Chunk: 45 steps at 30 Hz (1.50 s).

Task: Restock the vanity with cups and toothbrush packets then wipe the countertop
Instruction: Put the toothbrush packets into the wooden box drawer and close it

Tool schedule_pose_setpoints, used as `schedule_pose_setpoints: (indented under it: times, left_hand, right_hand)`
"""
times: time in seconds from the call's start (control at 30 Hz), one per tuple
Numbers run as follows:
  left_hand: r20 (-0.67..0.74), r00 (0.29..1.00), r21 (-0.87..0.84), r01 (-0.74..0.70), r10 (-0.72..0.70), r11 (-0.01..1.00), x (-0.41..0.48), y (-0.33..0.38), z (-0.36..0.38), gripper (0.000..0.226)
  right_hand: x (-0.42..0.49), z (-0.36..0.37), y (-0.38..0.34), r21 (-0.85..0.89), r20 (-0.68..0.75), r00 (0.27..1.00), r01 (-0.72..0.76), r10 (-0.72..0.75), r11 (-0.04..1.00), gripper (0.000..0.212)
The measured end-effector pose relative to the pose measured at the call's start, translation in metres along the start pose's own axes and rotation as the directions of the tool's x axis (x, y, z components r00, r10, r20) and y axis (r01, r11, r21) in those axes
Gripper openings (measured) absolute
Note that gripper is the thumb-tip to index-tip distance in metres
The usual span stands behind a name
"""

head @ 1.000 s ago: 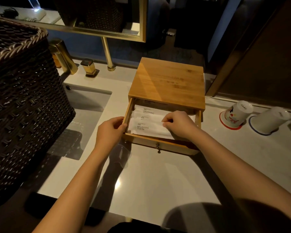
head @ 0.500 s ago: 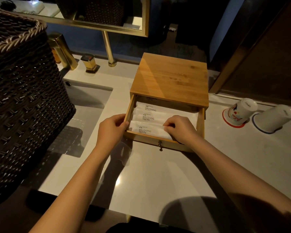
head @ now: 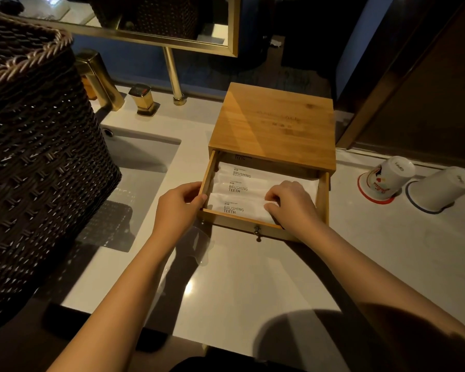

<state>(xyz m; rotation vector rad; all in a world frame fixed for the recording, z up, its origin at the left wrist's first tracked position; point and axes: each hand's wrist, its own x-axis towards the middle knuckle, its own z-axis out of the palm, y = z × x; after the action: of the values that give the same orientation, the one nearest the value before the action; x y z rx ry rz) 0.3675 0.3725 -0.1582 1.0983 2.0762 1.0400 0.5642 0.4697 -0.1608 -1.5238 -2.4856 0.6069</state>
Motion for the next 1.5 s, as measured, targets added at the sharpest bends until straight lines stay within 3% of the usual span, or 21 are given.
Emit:
schedule_pose_setpoints:
  times: [0.1,0.27,0.37,0.47,0.6,0.7,0.77,0.83,0.93,1.0,1.1,1.17,1.27,1.5]
  left_hand:
    - [-0.001,1.0,-0.007,0.002,-0.002,1.0,0.001,0.0,0.0,0.031]
    - [0.008,1.0,-0.022,0.014,-0.014,1.0,0.001,0.001,-0.001,0.031]
    - [0.006,1.0,-0.01,0.015,-0.015,1.0,0.002,0.001,-0.001,0.031]
    - [0.025,1.0,0.017,0.013,-0.013,1.0,0.006,0.002,-0.003,0.033]
    - [0.025,0.999,0.115,-0.047,0.044,0.992,0.019,0.009,-0.006,0.046]
    - [-0.003,0.972,0.203,-0.229,0.235,0.952,0.041,0.03,-0.001,0.052]
    - [0.048,0.918,0.267,-0.392,0.394,0.88,0.059,0.048,0.009,0.05]
    - [0.154,0.853,0.325,-0.521,0.499,0.789,0.079,0.062,0.021,0.049]
    - [0.342,0.787,0.425,-0.617,0.514,0.662,0.106,0.07,0.035,0.047]
    - [0.408,0.76,0.475,-0.649,0.505,0.594,0.116,0.068,0.039,0.046]
    - [0.439,0.741,0.532,-0.67,0.508,0.518,0.123,0.062,0.043,0.048]
    - [0.469,0.741,0.558,-0.671,0.482,0.488,0.125,0.059,0.044,0.051]
    - [0.535,0.733,0.563,-0.68,0.42,0.469,0.13,0.059,0.041,0.054]
    - [0.641,0.684,0.534,-0.724,0.349,0.437,0.138,0.057,0.027,0.058]
  right_hand:
    - [-0.001,0.0,0.003,-0.087,-0.113,0.992,0.042,-0.052,0.995,0.038]
    - [0.0,0.002,0.009,0.004,0.03,0.999,-0.019,0.019,1.0,0.04]
    - [0.001,0.003,0.009,0.023,0.022,0.999,-0.03,0.03,0.999,0.039]
    - [-0.003,0.0,0.008,0.075,-0.066,0.998,-0.018,0.023,0.997,0.036]
    - [-0.029,-0.005,-0.001,0.283,-0.258,0.966,0.093,-0.018,0.955,0.018]
    - [-0.06,-0.001,-0.014,0.545,-0.209,0.977,0.084,0.038,0.834,0.008]
    - [-0.079,0.009,-0.025,0.691,-0.042,0.992,-0.055,0.116,0.721,0.013]
    - [-0.09,0.023,-0.032,0.729,0.074,0.98,-0.179,0.184,0.66,0.016]
    - [-0.093,0.039,-0.034,0.757,0.236,0.927,-0.364,0.293,0.543,0.02]
    - [-0.087,0.042,-0.034,0.79,0.386,0.861,-0.494,0.332,0.362,0.025]
    - [-0.078,0.045,-0.033,0.868,0.446,0.836,-0.491,0.32,0.073,0.026]
    - [-0.076,0.048,-0.034,0.886,0.448,0.835,-0.463,0.32,-0.034,0.024]
    - [-0.075,0.055,-0.034,0.902,0.424,0.837,-0.423,0.347,-0.081,0.024]
    - [-0.072,0.066,-0.031,0.936,0.346,0.854,-0.341,0.39,-0.084,0.026]
